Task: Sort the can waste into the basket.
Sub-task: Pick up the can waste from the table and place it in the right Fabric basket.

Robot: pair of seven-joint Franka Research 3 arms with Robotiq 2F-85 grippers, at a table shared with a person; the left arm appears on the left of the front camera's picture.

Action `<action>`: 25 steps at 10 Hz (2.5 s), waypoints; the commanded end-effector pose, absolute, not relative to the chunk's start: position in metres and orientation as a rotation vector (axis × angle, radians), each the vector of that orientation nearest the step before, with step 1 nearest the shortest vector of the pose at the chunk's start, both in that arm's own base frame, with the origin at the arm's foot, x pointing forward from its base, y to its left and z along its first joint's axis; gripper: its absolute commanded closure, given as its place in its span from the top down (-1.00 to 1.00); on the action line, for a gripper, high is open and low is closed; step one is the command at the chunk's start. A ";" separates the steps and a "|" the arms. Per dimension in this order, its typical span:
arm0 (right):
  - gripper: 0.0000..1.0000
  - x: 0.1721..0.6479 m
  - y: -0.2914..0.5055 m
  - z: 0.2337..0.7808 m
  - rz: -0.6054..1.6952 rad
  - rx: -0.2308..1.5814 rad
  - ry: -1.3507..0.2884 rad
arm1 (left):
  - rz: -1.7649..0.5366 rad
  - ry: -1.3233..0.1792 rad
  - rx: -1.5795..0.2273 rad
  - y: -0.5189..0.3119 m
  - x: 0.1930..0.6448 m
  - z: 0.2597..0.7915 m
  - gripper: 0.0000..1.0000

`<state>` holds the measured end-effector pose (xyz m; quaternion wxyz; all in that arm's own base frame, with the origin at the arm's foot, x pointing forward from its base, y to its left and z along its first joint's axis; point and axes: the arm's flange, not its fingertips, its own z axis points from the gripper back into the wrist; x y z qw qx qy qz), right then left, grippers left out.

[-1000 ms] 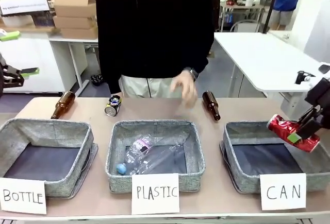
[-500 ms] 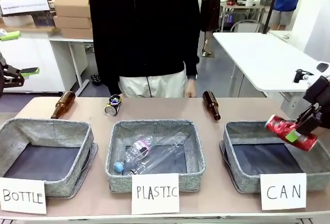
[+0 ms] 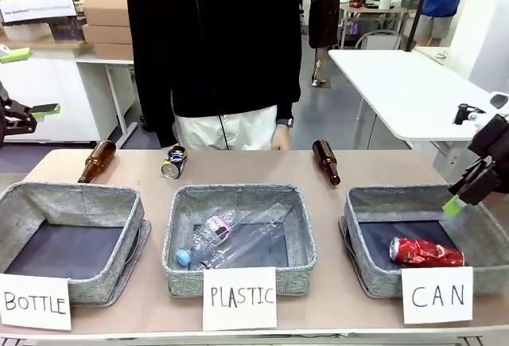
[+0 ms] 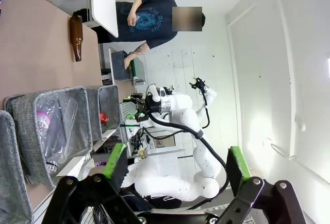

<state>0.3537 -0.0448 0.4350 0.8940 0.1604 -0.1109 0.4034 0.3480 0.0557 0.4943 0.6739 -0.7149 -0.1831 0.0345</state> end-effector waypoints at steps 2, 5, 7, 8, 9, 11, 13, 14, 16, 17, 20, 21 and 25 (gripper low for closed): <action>1.00 0.363 -0.045 0.452 0.513 0.517 -0.457 | 0.058 -0.421 -1.618 0.055 0.345 0.493 1.00; 1.00 0.342 -0.071 0.496 0.175 1.455 -0.594 | 0.058 -0.421 -1.618 0.055 0.345 0.493 1.00; 1.00 0.353 -0.091 0.492 0.069 1.656 -0.516 | 0.058 -0.421 -1.618 0.055 0.345 0.493 1.00; 1.00 0.352 -0.095 0.489 0.071 1.725 -0.534 | 0.058 -0.421 -1.618 0.055 0.345 0.493 1.00; 1.00 0.354 -0.096 0.484 0.014 1.751 -0.599 | 0.058 -0.421 -1.618 0.055 0.345 0.493 1.00; 1.00 0.338 -0.093 0.500 0.300 1.328 -0.445 | 0.058 -0.421 -1.618 0.055 0.345 0.493 1.00; 1.00 0.338 -0.093 0.500 0.300 1.328 -0.445 | 0.058 -0.421 -1.618 0.055 0.345 0.493 1.00; 1.00 0.338 -0.093 0.500 0.300 1.328 -0.445 | 0.058 -0.421 -1.618 0.055 0.345 0.493 1.00; 1.00 0.338 -0.093 0.500 0.300 1.328 -0.445 | 0.058 -0.421 -1.618 0.055 0.345 0.493 1.00; 1.00 0.338 -0.093 0.500 0.300 1.328 -0.445 | 0.058 -0.421 -1.618 0.055 0.345 0.493 1.00; 1.00 0.338 -0.093 0.500 0.300 1.328 -0.445 | 0.058 -0.421 -1.618 0.055 0.345 0.493 1.00; 1.00 0.338 -0.093 0.500 0.300 1.328 -0.445 | 0.058 -0.421 -1.618 0.055 0.345 0.493 1.00; 1.00 0.338 -0.093 0.500 0.300 1.328 -0.445 | 0.058 -0.421 -1.618 0.055 0.345 0.493 1.00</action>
